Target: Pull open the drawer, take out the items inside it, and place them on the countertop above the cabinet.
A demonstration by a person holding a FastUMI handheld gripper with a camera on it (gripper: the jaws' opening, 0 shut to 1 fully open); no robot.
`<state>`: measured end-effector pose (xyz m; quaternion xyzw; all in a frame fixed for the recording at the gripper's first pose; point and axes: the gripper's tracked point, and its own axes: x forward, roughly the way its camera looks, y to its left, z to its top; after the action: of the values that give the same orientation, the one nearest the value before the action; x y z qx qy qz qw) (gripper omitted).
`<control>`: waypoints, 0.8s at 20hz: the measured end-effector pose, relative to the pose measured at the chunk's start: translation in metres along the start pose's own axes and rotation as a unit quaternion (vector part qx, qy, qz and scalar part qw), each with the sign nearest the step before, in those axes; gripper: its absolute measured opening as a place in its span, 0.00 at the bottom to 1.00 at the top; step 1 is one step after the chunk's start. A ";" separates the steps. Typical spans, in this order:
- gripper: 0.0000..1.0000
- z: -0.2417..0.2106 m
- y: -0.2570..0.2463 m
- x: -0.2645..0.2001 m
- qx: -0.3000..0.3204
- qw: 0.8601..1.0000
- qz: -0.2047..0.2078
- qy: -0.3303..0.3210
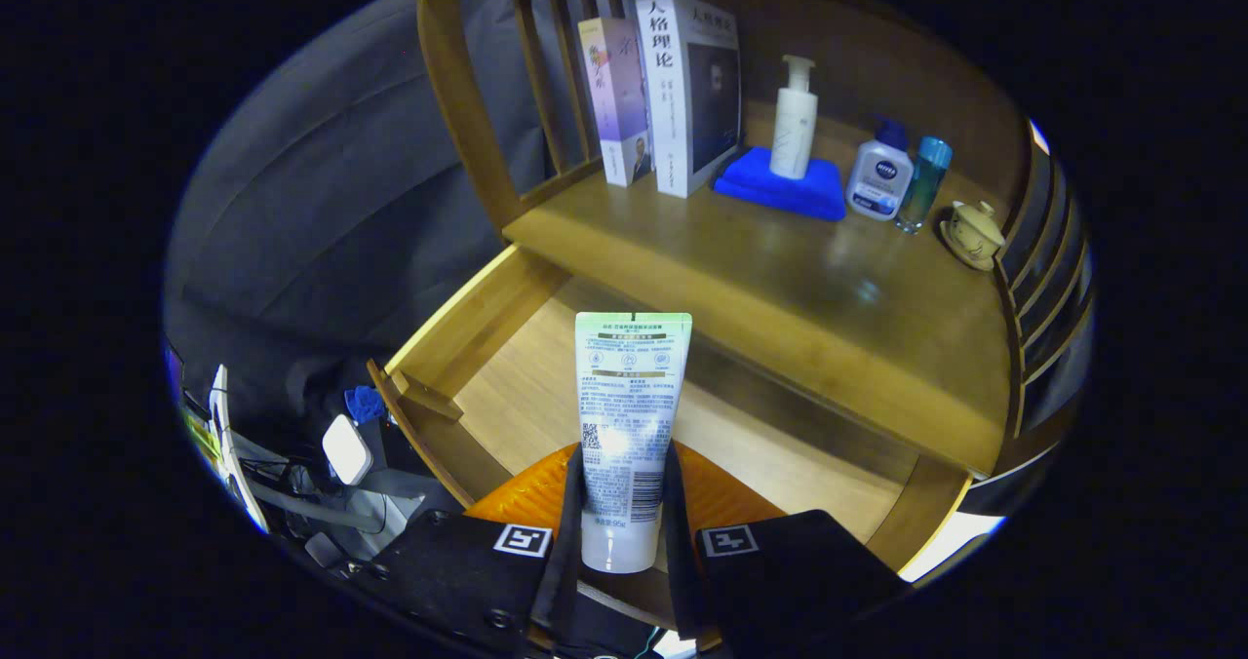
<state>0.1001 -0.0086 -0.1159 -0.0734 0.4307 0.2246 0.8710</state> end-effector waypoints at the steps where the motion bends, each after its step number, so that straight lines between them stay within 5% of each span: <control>1: 0.42 0.006 -0.006 -0.002 0.005 1.000 -0.007 -0.010; 16: 0.41 0.087 -0.126 0.042 0.185 0.972 -0.117 -0.090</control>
<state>0.2417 -0.0795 -0.1033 0.0594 0.3729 0.0428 0.9250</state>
